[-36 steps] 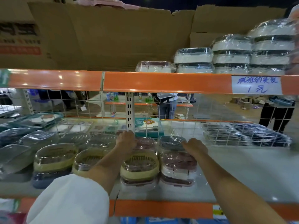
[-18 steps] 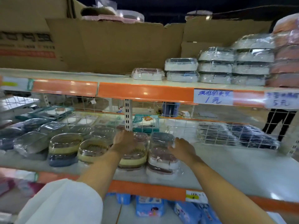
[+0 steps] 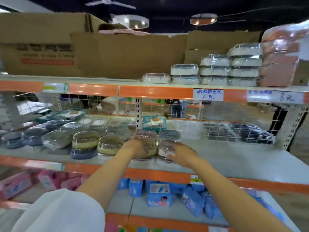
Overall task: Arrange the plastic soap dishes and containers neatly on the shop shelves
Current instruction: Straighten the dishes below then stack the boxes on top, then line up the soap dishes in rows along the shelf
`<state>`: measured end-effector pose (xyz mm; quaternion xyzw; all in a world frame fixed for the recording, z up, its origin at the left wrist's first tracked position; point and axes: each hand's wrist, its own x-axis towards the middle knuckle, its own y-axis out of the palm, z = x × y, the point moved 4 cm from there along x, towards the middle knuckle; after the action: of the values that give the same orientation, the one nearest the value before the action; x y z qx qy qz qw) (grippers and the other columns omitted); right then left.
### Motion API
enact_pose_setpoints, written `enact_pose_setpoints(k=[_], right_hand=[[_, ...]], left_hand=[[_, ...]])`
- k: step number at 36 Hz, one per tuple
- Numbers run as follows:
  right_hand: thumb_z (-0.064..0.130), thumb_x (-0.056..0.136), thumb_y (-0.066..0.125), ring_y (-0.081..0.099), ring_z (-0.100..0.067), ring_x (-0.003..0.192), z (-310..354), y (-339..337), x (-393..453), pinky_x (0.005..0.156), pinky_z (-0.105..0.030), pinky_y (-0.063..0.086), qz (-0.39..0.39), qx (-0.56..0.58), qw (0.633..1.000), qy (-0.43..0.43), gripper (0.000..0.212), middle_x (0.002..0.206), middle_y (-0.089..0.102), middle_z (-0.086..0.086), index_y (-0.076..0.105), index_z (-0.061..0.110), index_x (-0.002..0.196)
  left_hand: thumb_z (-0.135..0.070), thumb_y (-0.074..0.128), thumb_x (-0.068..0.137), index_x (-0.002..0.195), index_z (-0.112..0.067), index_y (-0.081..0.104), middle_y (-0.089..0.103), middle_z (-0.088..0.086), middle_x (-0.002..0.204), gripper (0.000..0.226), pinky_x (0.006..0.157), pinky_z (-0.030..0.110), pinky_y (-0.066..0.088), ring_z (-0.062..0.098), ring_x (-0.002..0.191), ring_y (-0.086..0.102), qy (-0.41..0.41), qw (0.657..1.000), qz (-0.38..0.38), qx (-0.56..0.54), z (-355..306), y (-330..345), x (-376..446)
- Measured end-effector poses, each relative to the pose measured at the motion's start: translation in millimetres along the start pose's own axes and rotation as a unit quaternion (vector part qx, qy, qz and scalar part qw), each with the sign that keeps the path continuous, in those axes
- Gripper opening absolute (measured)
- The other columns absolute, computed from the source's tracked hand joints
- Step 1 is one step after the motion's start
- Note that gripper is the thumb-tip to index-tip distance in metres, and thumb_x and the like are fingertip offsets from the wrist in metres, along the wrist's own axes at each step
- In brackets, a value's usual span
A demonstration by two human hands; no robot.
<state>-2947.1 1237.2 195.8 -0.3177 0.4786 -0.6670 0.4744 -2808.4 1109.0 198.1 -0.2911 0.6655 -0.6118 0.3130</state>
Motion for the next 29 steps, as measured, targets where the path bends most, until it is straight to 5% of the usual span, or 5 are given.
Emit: enact_pose_setpoints(k=[4, 12, 19, 22, 29], right_hand=[[0.044, 0.096, 0.051, 0.048, -0.029, 0.124, 25.6, -6.5, -33.9, 0.098, -0.034, 0.042, 0.028, -0.048, 0.998, 0.01, 0.058, 0.142, 0.045, -0.01, 0.036, 0.016, 0.144], [0.042, 0.097, 0.051, 0.058, -0.038, 0.109, 63.2, -47.8, -82.6, 0.092, -0.046, 0.047, -0.018, -0.074, 0.997, 0.024, 0.051, 0.121, 0.06, -0.024, 0.056, -0.003, 0.121], [0.044, 0.095, 0.053, 0.062, -0.034, 0.102, 91.0, -107.4, -106.3, 0.091, -0.045, 0.049, -0.076, -0.056, 0.996, -0.004, 0.051, 0.113, 0.065, -0.021, 0.063, -0.004, 0.11], [0.046, 0.095, 0.051, 0.056, -0.025, 0.084, 97.7, -134.2, -108.4, 0.074, -0.036, 0.046, -0.099, -0.063, 0.993, -0.012, 0.047, 0.096, 0.065, -0.015, 0.062, 0.001, 0.098], [0.046, 0.097, 0.047, 0.06, -0.026, 0.101, 101.2, -192.8, -94.8, 0.08, -0.032, 0.046, -0.166, -0.08, 0.982, -0.031, 0.047, 0.11, 0.066, -0.012, 0.062, 0.004, 0.112]], left_hand=[[-0.041, 0.05, 0.087, 0.102, -0.014, 0.065, 0.066, 0.006, 0.102, 0.034, 0.074, 0.035, 0.051, 0.022, 0.084, 0.058, 0.053, 0.999, 0.008, 0.008, -0.3, -10.3, -28.7], [-0.034, 0.052, 0.092, 0.102, -0.009, 0.056, 0.058, 0.006, 0.094, 0.028, 0.069, 0.03, 0.044, 0.021, 0.082, 0.053, 0.123, 0.991, -0.057, -0.001, -14.0, -74.7, -76.4], [-0.04, 0.054, 0.093, 0.107, -0.007, 0.063, 0.065, 0.006, 0.101, 0.037, 0.072, 0.029, 0.052, 0.019, 0.082, 0.062, 0.152, 0.987, -0.043, -0.016, -27.6, -132.0, -97.2], [-0.039, 0.054, 0.094, 0.109, -0.004, 0.061, 0.067, 0.009, 0.102, 0.038, 0.072, 0.029, 0.055, 0.018, 0.08, 0.063, 0.159, 0.984, -0.066, -0.037, -33.9, -163.2, -101.3], [-0.039, 0.055, 0.094, 0.108, -0.004, 0.062, 0.068, 0.008, 0.093, 0.038, 0.058, 0.022, 0.05, 0.016, 0.074, 0.066, 0.155, 0.974, -0.124, -0.106, -43.2, -218.2, -88.6]])
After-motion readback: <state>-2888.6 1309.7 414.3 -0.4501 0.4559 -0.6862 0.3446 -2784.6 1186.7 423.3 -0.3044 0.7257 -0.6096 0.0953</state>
